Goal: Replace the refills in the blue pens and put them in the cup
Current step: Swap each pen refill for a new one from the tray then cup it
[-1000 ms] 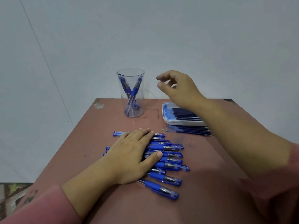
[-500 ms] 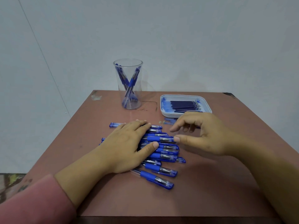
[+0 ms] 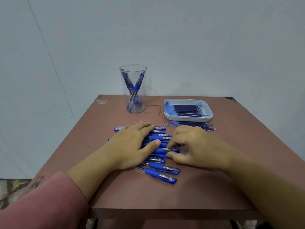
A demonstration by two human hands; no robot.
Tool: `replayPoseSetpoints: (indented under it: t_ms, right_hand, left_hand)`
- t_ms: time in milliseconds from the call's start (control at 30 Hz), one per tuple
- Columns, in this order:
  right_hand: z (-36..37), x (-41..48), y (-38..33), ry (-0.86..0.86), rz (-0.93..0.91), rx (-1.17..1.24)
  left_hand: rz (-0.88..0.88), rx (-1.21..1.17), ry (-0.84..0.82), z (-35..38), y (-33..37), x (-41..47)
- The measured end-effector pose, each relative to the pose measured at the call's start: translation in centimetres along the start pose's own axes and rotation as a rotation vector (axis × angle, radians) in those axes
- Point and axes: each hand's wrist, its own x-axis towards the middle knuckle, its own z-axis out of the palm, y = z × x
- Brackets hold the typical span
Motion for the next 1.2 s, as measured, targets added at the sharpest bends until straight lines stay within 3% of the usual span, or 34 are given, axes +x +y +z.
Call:
replayPoseSetpoints:
  t_ms: [300, 467, 700, 1200]
  right_hand:
    - [-0.2, 0.3, 2.1, 0.262, 0.087, 0.131]
    - [-0.7, 0.6, 3.2, 0.369, 0.148, 0.168]
    - [-0.6, 1.1, 3.7, 0.438, 0.271, 0.383]
    - [0.0, 2.3, 3.6, 0.446, 0.174, 0.282]
  left_hand:
    - [0.114, -0.047, 0.218, -1.1, -0.2, 0.2]
    - [0.283, 0.023, 0.380, -1.6, 0.2, 1.9]
    - [0.278, -0.156, 0.315, -1.3, 0.4, 4.5]
    - [0.176, -0.431, 0.270, -0.6, -0.4, 4.6]
